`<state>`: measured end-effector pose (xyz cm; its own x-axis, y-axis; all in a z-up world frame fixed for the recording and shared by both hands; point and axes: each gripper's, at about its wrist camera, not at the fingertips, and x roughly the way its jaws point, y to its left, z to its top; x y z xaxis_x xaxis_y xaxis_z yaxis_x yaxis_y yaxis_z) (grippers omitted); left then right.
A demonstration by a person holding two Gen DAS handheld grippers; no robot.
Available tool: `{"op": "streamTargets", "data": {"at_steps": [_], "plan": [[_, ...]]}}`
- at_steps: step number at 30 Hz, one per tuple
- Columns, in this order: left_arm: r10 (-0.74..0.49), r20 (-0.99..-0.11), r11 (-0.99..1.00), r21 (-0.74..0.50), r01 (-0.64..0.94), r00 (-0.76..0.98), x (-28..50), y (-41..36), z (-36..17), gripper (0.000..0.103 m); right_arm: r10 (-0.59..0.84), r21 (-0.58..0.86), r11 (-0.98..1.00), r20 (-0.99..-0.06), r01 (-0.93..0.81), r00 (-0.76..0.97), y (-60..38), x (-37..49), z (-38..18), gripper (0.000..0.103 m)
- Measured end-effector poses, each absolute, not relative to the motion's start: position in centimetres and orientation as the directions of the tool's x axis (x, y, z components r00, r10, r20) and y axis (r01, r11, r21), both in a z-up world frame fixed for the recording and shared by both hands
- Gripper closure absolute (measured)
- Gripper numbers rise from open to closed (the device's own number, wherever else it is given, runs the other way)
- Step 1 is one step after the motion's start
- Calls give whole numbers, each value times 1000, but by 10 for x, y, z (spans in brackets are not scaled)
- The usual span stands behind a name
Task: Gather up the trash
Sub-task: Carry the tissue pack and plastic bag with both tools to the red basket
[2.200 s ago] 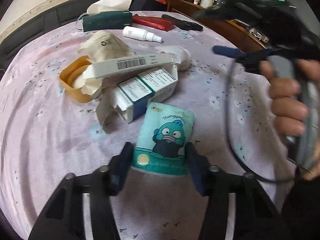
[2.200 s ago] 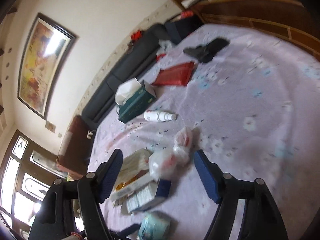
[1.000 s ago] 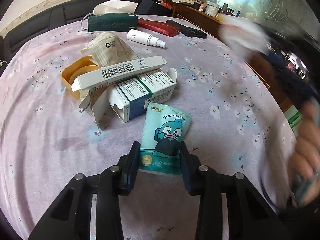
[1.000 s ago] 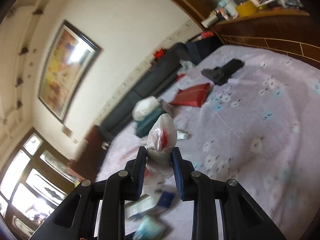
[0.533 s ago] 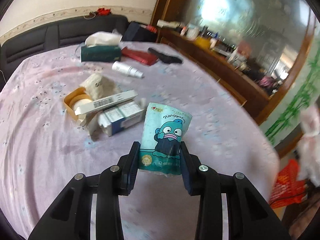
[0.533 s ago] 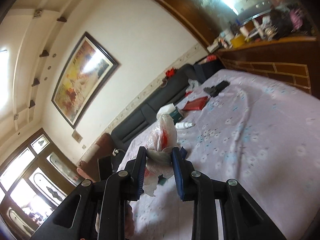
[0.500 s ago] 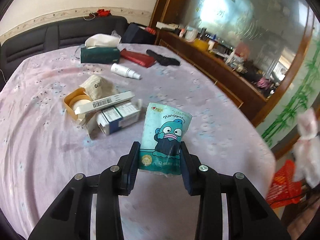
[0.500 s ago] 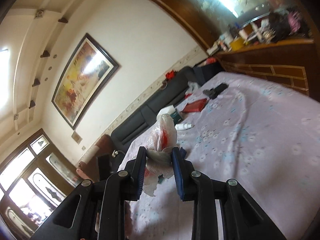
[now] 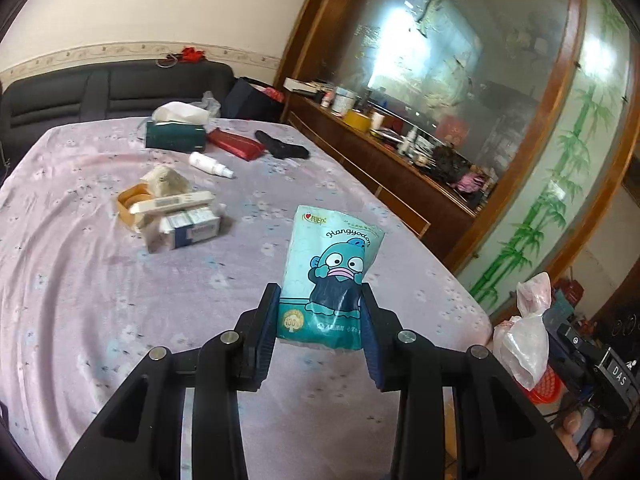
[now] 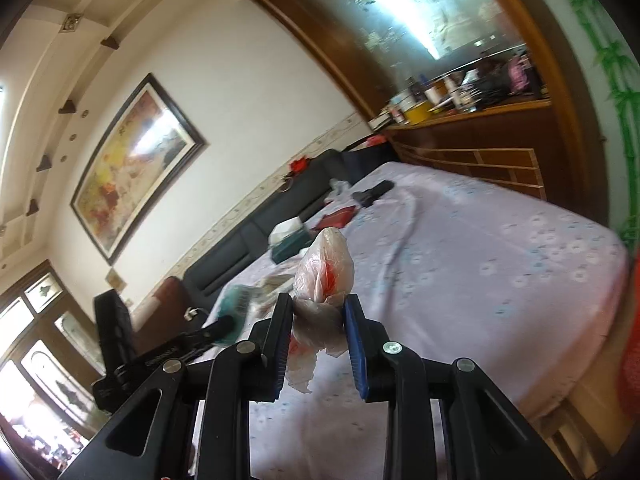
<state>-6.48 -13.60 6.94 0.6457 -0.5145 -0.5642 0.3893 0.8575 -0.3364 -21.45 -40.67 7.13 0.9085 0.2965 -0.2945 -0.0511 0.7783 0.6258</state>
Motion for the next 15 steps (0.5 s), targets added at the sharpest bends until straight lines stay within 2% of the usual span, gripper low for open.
{"op": "streamTargets", "data": {"at_steps": [7, 15], "plan": [[-517, -553, 854, -281, 438, 653, -95, -161, 87, 67, 241, 624, 781, -259, -28, 935, -424, -256, 78, 75], [-532, -501, 841, -220, 494, 683, -136, -183, 116, 67, 176, 589, 808, -210, -19, 962, -433, -303, 103, 75]]}}
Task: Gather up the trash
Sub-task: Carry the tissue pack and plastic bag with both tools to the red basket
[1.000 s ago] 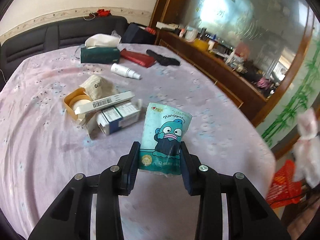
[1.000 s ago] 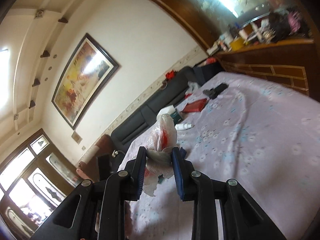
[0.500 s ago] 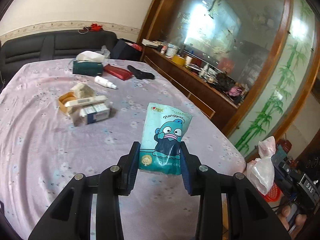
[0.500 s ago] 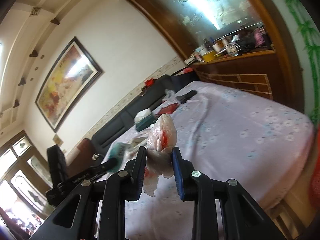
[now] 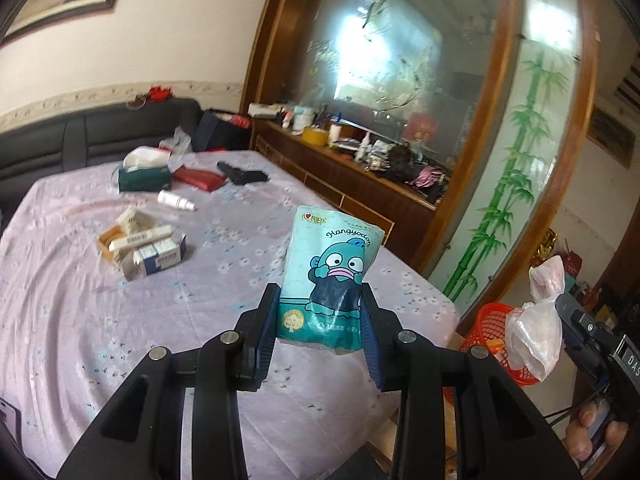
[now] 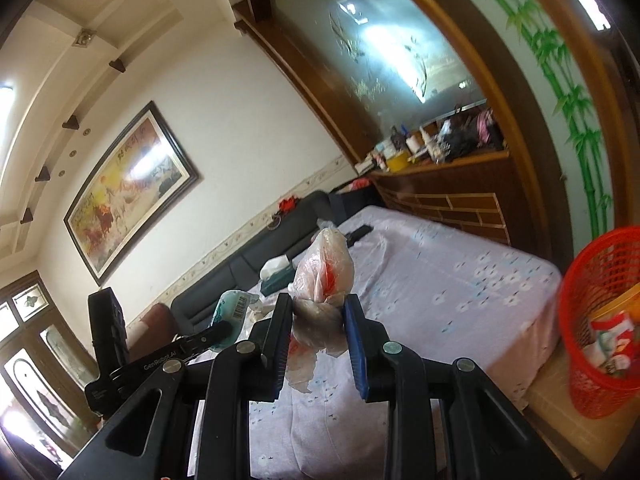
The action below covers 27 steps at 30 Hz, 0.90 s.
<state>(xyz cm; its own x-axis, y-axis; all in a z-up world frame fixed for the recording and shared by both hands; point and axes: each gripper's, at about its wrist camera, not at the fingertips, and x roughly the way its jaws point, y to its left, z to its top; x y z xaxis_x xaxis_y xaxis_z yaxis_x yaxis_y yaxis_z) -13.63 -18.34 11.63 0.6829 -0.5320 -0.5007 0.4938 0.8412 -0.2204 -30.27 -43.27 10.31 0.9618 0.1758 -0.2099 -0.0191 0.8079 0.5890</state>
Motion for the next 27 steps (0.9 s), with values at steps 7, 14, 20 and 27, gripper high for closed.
{"op": "streamTargets", "data": {"at_steps": [7, 14, 20, 27], "plan": [[-574, -455, 807, -171, 565, 681, -168, -212, 140, 67, 88, 546, 837, -187, 29, 978, -440, -344, 122, 75], [-638, -420, 753, -164, 637, 646, -192, -236, 155, 67, -17, 500, 859, -177, 105, 984, -447, -382, 139, 75], [-685, -419, 704, -169, 690, 596, -207, -262, 157, 67, -109, 459, 868, -192, 187, 975, -451, -402, 149, 75], [-723, -416, 651, -144, 745, 552, -223, -290, 158, 67, -195, 437, 859, -201, 267, 960, -464, -426, 156, 75]]}}
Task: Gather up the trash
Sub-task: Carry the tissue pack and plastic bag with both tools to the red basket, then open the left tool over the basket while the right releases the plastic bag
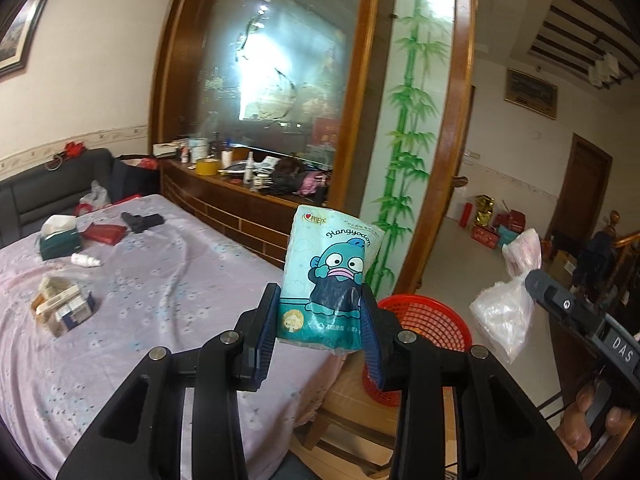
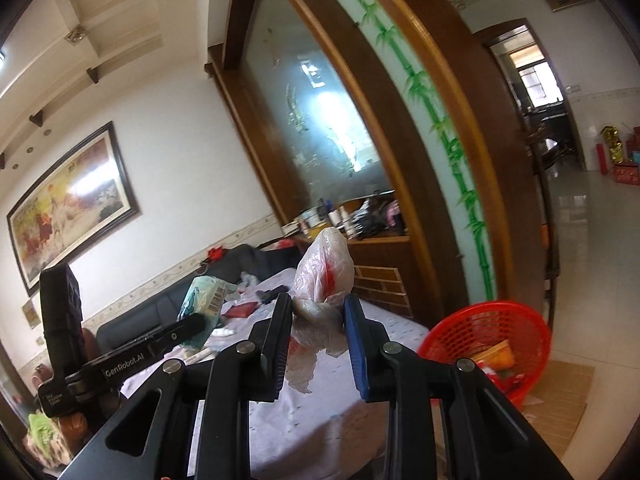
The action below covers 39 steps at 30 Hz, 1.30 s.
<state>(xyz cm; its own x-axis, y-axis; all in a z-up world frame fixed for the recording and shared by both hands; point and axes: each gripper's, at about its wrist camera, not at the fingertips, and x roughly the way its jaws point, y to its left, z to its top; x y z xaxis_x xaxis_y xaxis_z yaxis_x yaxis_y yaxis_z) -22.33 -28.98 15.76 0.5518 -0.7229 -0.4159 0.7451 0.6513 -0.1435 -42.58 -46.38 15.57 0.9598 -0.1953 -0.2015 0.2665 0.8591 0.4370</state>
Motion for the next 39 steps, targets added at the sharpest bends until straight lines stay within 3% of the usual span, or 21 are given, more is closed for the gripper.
{"op": "streamTargets", "data": {"at_steps": [19, 39], "plan": [[-792, -476, 503, -154, 850, 382, -223, -354, 148, 67, -369, 401, 808, -228, 432, 901, -500, -451, 155, 75], [-782, -564, 421, -164, 892, 265, -209, -452, 85, 66, -417, 444, 710, -360, 546, 835, -570, -434, 113, 75]]}}
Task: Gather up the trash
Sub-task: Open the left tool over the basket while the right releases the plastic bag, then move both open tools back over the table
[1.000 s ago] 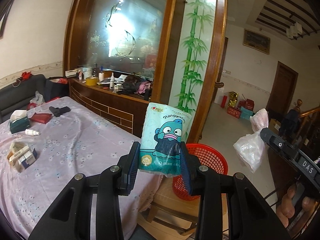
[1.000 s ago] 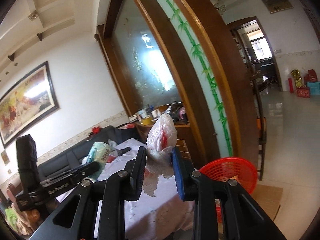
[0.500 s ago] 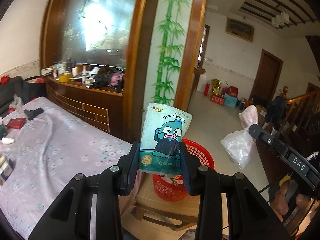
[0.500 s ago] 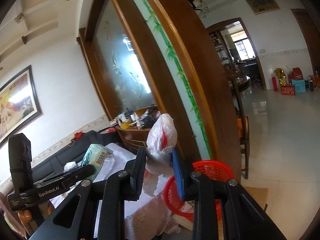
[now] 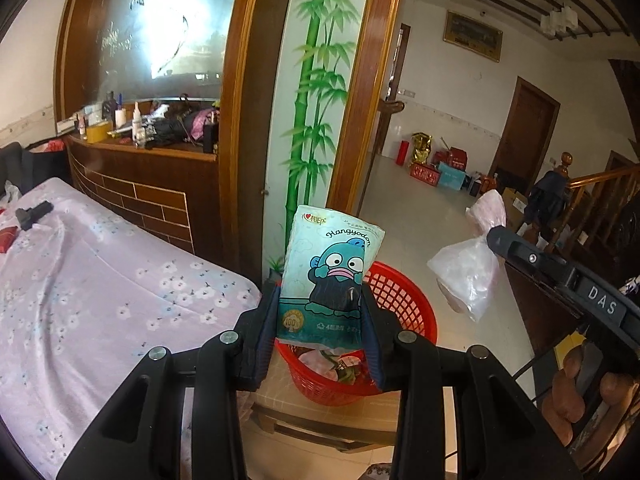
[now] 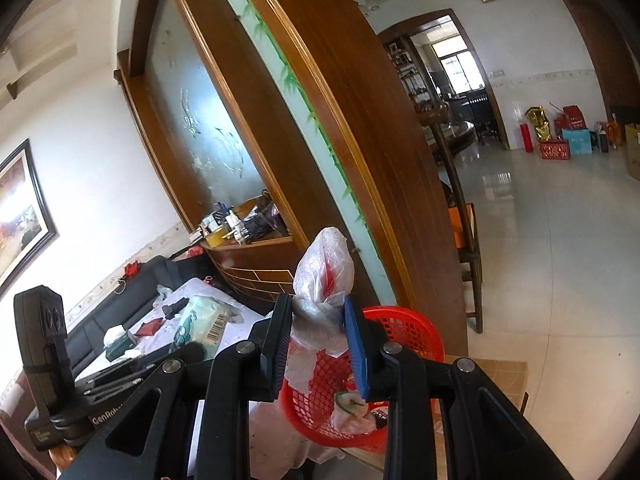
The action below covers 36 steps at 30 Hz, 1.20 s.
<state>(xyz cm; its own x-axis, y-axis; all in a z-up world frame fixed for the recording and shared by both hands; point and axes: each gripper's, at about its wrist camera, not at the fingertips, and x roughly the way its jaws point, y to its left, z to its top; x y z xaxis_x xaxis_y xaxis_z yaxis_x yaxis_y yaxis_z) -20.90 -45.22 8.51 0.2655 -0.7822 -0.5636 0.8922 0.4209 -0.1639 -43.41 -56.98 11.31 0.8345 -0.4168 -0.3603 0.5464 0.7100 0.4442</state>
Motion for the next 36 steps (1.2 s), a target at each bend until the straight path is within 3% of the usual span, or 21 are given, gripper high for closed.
{"op": "streamTargets", "data": {"at_steps": [20, 25, 27, 29, 34, 36], "plan": [[-744, -664, 324, -260, 910, 75, -192, -504, 25, 65, -413, 514, 604, -452, 609, 791, -606, -416, 75, 75], [-742, -670, 301, -327, 896, 6, -183, -504, 19, 55, -389, 525, 595, -475, 609, 790, -610, -412, 68, 73], [-757, -653, 305, -318, 898, 26, -180, -495, 25, 38, -380, 544, 579, -480, 608, 791, -612, -412, 66, 63], [-780, -622, 316, -300, 900, 67, -178, -482, 35, 31, -378, 561, 577, -461, 594, 803, -611, -415, 70, 48], [-806, -574, 369, -299, 880, 143, -162, -435, 65, 30, -367, 572, 609, -410, 549, 835, -597, -412, 88, 43], [-809, -556, 411, -296, 862, 194, -154, -409, 77, 28, -347, 573, 642, -376, 510, 859, -584, -405, 99, 36]]}}
